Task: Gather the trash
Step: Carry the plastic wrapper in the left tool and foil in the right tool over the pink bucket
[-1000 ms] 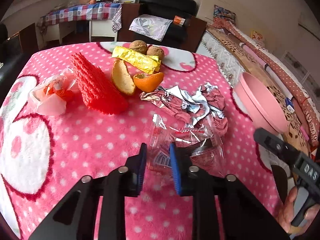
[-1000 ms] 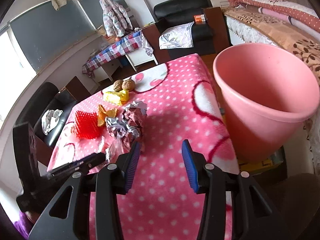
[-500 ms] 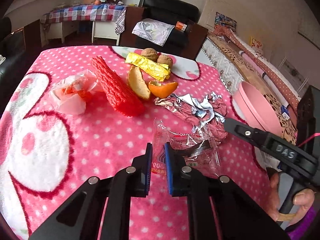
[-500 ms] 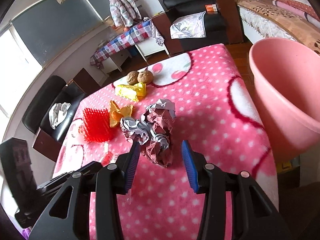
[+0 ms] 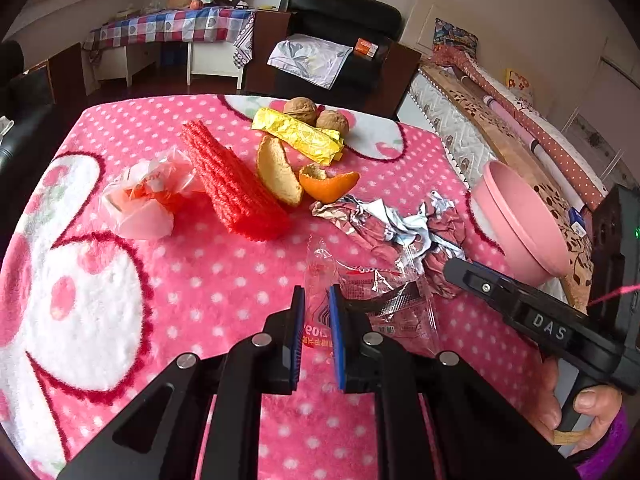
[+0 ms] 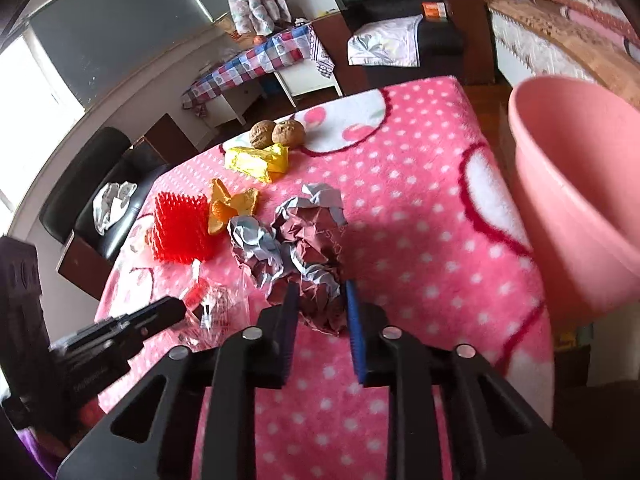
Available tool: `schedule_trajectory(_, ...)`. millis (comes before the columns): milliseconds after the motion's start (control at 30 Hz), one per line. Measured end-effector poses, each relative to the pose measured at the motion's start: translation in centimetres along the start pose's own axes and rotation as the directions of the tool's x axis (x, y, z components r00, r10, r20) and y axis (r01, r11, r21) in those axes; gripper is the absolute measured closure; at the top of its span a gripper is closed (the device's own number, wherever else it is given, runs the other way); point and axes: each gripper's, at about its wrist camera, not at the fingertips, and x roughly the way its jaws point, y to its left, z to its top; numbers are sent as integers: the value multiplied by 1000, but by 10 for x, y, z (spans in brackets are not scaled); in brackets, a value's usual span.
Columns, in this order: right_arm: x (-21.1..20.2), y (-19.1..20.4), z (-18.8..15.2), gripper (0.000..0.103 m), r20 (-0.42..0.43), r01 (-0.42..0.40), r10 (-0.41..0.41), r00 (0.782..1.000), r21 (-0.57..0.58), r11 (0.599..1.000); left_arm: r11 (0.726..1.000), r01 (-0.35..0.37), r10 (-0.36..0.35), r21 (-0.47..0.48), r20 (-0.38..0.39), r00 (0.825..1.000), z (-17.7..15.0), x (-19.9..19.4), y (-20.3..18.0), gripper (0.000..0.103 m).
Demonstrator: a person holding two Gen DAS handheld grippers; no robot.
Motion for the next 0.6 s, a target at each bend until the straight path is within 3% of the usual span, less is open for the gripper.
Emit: schedule_trajectory(600, -53, -44, 1, 82, 116, -6, -3, 993, 77, 997, 999, -10, 9, 53, 32, 999, 10, -23, -33, 92)
